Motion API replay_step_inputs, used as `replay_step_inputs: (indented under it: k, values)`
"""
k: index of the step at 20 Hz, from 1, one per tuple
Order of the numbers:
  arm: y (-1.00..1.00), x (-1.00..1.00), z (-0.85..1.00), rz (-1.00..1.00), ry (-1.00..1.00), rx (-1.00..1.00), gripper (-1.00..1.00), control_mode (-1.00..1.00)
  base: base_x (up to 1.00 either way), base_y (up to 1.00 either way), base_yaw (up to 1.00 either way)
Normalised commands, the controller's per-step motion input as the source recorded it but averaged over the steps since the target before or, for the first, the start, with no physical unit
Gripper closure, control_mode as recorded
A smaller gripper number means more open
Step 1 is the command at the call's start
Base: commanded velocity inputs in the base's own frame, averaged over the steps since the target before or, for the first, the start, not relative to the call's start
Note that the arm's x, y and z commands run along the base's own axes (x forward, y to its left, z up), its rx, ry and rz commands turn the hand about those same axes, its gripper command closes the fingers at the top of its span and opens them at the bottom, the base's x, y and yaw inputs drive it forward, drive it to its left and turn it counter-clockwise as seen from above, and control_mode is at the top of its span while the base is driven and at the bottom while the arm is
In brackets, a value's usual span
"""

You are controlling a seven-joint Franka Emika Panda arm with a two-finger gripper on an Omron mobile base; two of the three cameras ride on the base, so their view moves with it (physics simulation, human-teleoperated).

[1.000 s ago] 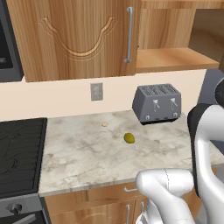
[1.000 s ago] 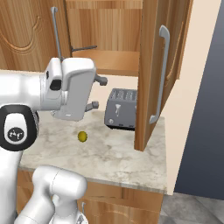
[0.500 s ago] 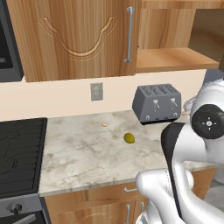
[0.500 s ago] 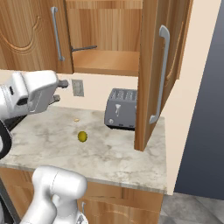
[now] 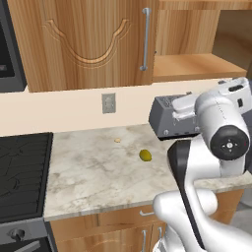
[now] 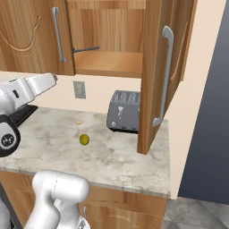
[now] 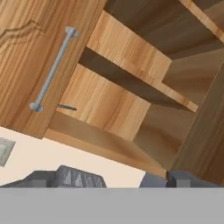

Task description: Pick the pan from the cabinet and place it on the stove. Then turn on the stove burner for the pan.

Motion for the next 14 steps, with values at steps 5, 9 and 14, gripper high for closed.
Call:
replay_step_inputs:
  k: [5, 9, 14]
  values:
    - [0.59, 0.71, 0.05, 0.23, -0.15, 0.28, -1.00, -1.00, 0.00, 0.00, 0.00]
    - [0.49, 0.58, 0.26, 0.15, -0.09, 0.22, -1.00, -1.00, 0.00, 0.00, 0.00]
    - [0.31, 0.50, 0.42, 0.06, -0.01, 0.13, -1.00, -1.00, 0.00, 0.00, 0.00]
